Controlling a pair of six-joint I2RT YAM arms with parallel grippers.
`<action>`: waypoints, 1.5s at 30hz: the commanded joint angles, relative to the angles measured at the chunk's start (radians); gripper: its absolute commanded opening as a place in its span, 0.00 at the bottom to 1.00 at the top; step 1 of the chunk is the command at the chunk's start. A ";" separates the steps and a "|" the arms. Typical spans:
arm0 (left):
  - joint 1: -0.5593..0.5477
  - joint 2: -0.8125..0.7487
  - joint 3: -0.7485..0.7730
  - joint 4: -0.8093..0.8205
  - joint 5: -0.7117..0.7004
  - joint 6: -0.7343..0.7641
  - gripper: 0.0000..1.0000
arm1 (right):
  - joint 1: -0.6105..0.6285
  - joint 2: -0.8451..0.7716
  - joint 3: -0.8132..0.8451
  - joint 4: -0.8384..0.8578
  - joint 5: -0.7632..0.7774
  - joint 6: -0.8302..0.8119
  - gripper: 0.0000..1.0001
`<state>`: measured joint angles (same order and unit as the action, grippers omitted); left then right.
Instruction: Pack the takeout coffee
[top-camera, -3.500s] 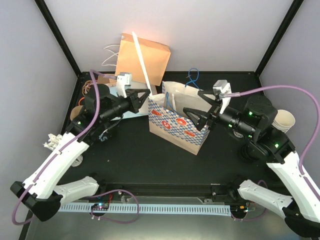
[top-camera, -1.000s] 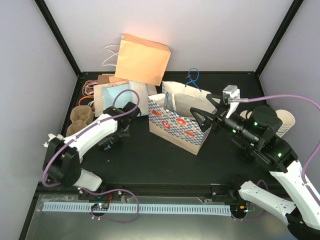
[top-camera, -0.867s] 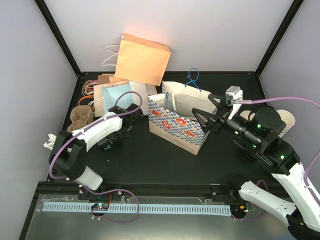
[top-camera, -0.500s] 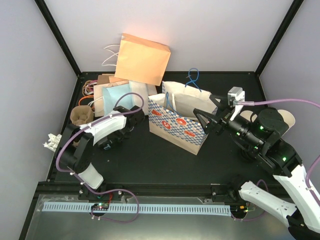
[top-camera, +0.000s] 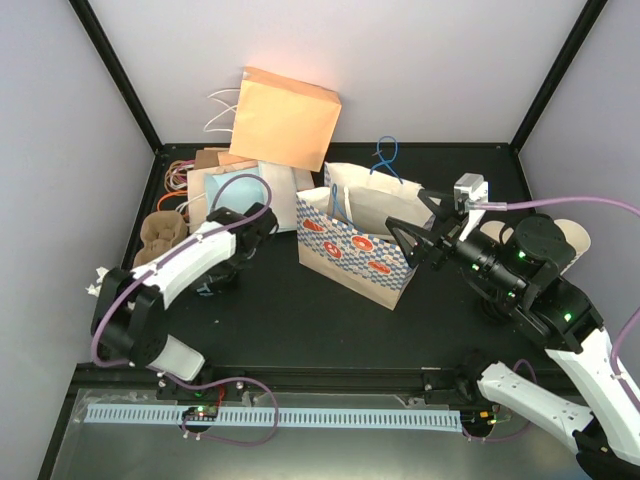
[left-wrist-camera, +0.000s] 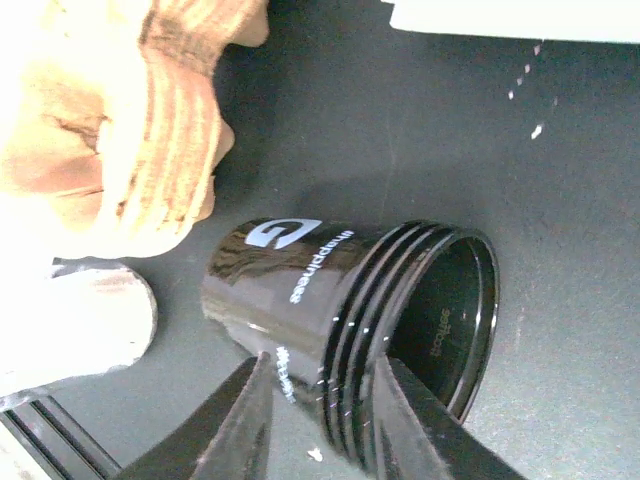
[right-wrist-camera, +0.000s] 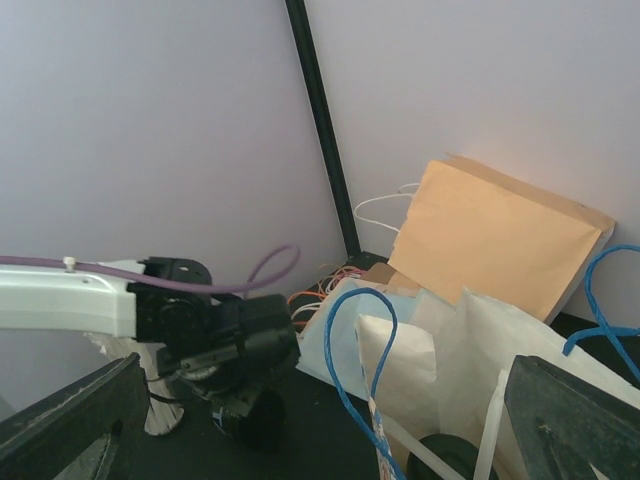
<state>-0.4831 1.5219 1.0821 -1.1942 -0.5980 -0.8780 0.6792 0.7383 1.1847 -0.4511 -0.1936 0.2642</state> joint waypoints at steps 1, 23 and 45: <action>0.023 -0.085 0.054 -0.062 -0.014 -0.001 0.26 | 0.003 -0.005 0.007 0.014 -0.008 -0.002 1.00; 0.054 -0.009 -0.019 0.089 0.101 0.089 0.61 | 0.003 -0.006 0.007 0.016 -0.023 0.008 1.00; 0.065 -0.069 -0.013 -0.008 0.016 0.044 0.09 | 0.003 -0.011 -0.002 0.020 -0.010 -0.003 1.00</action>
<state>-0.4263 1.5131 1.0389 -1.1713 -0.5724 -0.8215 0.6792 0.7357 1.1847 -0.4488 -0.2081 0.2680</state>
